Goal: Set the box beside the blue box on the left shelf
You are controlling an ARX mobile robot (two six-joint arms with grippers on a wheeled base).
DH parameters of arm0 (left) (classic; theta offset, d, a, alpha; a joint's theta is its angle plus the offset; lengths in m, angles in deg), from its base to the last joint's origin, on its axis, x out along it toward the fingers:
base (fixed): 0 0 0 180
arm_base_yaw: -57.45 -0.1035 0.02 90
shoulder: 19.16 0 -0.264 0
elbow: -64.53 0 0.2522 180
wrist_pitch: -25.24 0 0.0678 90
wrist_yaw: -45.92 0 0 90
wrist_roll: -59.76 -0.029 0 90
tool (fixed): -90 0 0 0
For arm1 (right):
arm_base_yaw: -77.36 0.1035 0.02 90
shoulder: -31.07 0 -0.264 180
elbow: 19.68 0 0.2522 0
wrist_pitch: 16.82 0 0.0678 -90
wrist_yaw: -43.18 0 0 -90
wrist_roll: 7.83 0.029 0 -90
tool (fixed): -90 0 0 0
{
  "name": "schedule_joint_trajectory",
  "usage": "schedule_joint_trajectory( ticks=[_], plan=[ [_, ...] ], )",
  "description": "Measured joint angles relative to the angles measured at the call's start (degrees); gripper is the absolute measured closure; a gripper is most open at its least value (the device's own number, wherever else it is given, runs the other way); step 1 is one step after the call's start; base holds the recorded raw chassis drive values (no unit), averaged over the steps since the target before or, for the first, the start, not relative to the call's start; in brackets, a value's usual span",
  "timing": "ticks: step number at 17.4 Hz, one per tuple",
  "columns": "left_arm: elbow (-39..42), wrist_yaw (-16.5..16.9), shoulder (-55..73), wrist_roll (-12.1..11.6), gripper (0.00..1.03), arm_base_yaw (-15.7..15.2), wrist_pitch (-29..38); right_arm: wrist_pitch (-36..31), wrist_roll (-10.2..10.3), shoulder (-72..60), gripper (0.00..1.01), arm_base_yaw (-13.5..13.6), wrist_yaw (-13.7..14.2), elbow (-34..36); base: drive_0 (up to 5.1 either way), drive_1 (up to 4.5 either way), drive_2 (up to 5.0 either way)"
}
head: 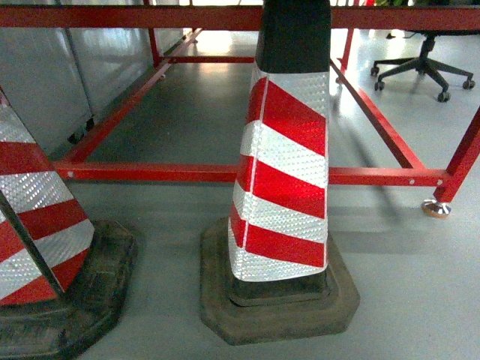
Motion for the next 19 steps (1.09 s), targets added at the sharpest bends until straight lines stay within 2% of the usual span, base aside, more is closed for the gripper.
schedule_joint_trajectory(
  ticks=[19],
  plan=[
    [0.0, -0.1, 0.0, -0.2, 0.05, 0.0, 0.0, 0.0, -0.1, 0.0, 0.03, 0.0, 0.0, 0.0, 0.0, 0.0, 0.0]
  ],
)
